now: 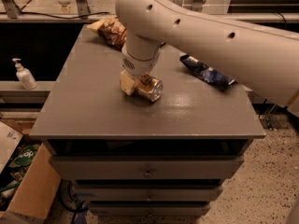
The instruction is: Place orange can upright
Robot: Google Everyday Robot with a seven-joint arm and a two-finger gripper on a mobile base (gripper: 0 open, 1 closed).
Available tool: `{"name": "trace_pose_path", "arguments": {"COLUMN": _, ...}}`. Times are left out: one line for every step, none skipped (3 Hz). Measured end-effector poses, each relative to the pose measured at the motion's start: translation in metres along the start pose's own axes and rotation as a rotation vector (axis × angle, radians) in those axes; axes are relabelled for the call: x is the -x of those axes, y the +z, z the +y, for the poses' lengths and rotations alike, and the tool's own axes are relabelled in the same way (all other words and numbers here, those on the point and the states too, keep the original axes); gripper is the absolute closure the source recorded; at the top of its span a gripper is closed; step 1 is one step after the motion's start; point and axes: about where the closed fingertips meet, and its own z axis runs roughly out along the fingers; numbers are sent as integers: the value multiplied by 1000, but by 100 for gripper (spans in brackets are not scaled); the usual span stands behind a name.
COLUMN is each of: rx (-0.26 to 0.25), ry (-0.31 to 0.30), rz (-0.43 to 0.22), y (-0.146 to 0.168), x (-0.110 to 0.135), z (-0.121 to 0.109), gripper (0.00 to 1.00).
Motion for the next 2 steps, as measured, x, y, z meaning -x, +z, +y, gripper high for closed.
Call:
{"name": "trace_pose_path", "arguments": {"rx": -5, "ry": 9, "rz": -38, "y": -8, "x": 8, "z": -2, "gripper": 87}}
{"name": "trace_pose_path", "arguments": {"rx": 16, "ry": 28, "rz": -156, "y": -32, "x": 22, "z": -4, "gripper": 100}}
